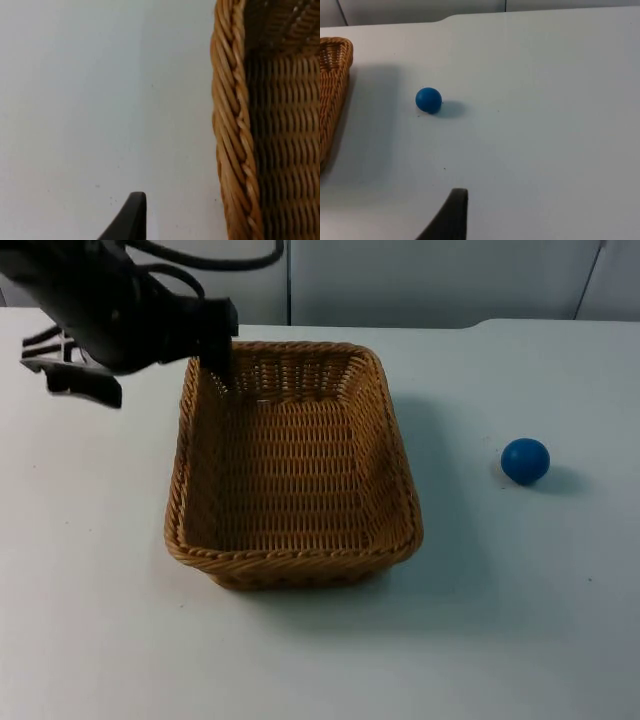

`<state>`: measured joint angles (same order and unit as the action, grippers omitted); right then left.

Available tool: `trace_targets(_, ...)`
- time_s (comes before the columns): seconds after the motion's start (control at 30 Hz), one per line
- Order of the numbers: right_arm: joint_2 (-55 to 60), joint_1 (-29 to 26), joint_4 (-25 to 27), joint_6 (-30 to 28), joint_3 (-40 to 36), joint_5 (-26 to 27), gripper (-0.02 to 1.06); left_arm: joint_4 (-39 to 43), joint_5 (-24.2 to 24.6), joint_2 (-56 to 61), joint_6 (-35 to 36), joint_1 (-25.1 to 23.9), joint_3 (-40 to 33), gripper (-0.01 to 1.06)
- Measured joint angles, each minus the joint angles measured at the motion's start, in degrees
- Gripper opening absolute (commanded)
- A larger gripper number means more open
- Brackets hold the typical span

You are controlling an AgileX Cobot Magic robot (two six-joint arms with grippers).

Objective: Pick up the basket with the left hand and place the ball into the basket with the right hand.

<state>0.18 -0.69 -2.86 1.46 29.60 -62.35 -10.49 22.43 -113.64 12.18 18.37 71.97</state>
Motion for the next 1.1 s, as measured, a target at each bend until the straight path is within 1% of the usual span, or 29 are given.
trace_targets(0.13, 0.0, 0.0, 0.0, 0.0, 0.0, 0.0, 1.05, -0.49, 1.68, -3.36, 0.52, 2.7, 1.96, 1.05)
trace_targets(0.23, 0.0, 0.0, 0.0, 0.0, 0.0, 0.0, 1.05, 0.15, 3.0, -4.89, 2.76, 3.97, 3.51, 1.05)
trace_targets(0.33, 0.0, 0.0, 0.0, 0.0, 0.0, 0.0, 1.05, 5.16, 6.97, -7.69, 8.23, 5.31, 6.97, 1.05)
trace_targets(0.37, 0.0, 0.0, 0.0, 0.0, 0.0, 0.0, 1.05, 5.16, 6.97, -7.69, 8.23, 5.31, 6.97, 1.05)
trace_targets(0.53, 0.0, 0.0, 0.0, 0.0, 0.0, 0.0, 1.05, 17.7, 14.3, -11.27, 18.53, 7.05, 12.51, 1.05)
trace_targets(0.73, 0.0, 0.0, 0.0, 0.0, 0.0, 0.0, 1.05, 20.96, 16.7, -12.51, 20.84, 7.19, 15.35, 1.04)
trace_targets(1.03, 0.0, 0.0, 0.0, 0.0, 0.0, 0.0, 1.05, 21.53, 18.31, -14.39, 21.2, 7.19, 15.45, 1.04)
trace_targets(1.1, 0.0, 0.0, 0.0, 0.0, 0.0, 0.0, 1.05, 21.53, 18.36, -14.39, 21.2, 7.31, 15.45, 0.93)
